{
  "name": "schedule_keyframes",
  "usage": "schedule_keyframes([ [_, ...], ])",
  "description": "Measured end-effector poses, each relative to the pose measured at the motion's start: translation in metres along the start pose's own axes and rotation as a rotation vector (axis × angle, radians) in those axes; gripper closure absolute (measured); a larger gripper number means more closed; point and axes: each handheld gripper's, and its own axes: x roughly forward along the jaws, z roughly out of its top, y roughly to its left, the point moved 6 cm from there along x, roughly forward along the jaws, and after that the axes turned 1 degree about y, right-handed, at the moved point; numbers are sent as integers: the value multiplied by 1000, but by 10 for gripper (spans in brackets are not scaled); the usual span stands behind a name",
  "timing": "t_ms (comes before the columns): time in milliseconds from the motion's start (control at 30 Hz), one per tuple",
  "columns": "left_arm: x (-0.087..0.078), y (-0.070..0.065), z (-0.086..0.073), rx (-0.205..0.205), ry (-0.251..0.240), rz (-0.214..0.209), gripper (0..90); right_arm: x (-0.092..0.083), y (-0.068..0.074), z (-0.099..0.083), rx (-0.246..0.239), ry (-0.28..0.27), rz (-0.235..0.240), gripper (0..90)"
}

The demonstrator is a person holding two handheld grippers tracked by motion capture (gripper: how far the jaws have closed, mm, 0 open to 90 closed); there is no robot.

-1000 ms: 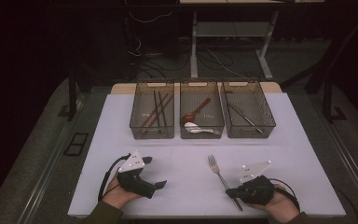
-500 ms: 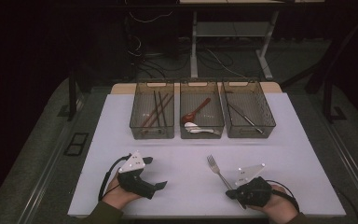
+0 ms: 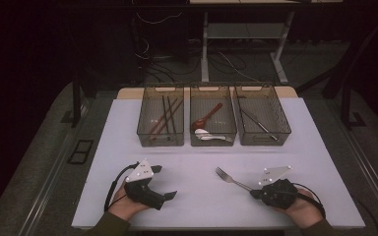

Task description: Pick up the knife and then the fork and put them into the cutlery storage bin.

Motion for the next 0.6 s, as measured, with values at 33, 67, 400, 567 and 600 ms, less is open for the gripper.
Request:
schedule_keyframes([
  [33, 0, 0, 0, -1, 0, 0, 0, 0, -1, 0, 0, -1, 1, 893],
  [67, 0, 0, 0, -2, -1, -1, 0, 0, -1, 0, 0, 0, 1, 893],
  [400, 3, 0, 2, -11, -9, -17, 0, -10, -6, 5, 46, -72, 50, 817],
  [567, 4, 0, 2, -16, -8, -23, 0, -13, -11, 11, 75, -89, 67, 714],
  [600, 5, 0, 2, -15, -7, -23, 0, -13, -12, 13, 76, -85, 68, 696],
])
